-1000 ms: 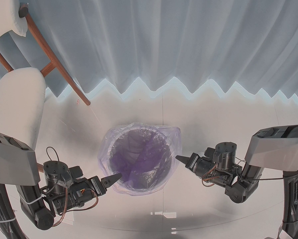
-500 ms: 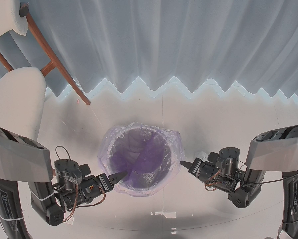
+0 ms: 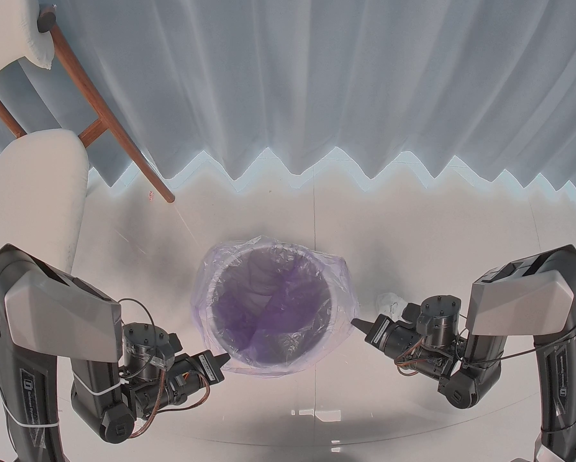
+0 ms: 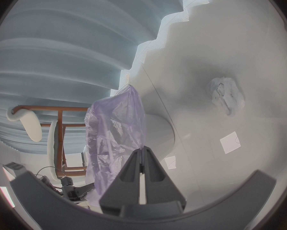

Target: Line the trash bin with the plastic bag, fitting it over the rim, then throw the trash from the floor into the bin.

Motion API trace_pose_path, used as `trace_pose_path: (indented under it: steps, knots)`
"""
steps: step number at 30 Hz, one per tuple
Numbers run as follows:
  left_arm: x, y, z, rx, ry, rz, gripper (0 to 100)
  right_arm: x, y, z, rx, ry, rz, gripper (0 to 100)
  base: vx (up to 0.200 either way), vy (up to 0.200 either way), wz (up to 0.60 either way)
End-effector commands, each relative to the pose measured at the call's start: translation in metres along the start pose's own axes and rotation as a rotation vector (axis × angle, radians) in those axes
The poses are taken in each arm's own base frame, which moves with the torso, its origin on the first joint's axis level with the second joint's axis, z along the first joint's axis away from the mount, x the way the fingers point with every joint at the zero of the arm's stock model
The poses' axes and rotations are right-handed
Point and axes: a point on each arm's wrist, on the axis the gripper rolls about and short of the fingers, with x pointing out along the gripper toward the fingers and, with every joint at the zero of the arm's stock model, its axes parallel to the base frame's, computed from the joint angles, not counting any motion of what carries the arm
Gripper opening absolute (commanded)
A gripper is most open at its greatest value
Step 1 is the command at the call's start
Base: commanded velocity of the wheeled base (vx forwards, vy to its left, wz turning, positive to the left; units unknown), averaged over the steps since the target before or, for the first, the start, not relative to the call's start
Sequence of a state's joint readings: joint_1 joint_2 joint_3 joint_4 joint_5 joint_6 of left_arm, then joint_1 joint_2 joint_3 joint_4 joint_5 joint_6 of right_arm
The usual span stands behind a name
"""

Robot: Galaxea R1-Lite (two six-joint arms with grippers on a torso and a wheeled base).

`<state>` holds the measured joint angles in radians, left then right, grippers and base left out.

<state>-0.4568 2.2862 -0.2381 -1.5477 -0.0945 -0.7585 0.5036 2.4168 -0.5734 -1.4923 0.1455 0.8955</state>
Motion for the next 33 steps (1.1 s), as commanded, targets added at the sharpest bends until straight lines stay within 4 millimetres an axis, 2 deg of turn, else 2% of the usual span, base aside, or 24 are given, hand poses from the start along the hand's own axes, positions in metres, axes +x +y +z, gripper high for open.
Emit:
trace_pose_path:
  steps: [1, 7, 15, 33]
  knots:
    - [-0.010, 0.001, -0.016, 0.016, 0.069, 0.027, 0, 0.005, -0.018, -0.005, -0.088, 0.005, -0.048, 0, 0.000, 0.000, 0.00]
    - [-0.013, 0.001, -0.023, 0.032, 0.095, 0.044, 0, 0.009, -0.025, -0.010, -0.158, -0.005, -0.038, 0, 0.000, 0.000, 0.00]
    - [-0.002, 0.024, -0.037, 0.136, 0.142, 0.147, 0, 0.020, -0.025, -0.005, -0.189, -0.012, -0.032, 0, 0.000, 0.000, 0.00]
    - [0.037, 0.039, -0.024, 0.159, 0.059, 0.171, 0, 0.067, -0.014, 0.025, -0.182, -0.032, -0.159, 0, 0.000, 0.000, 0.00]
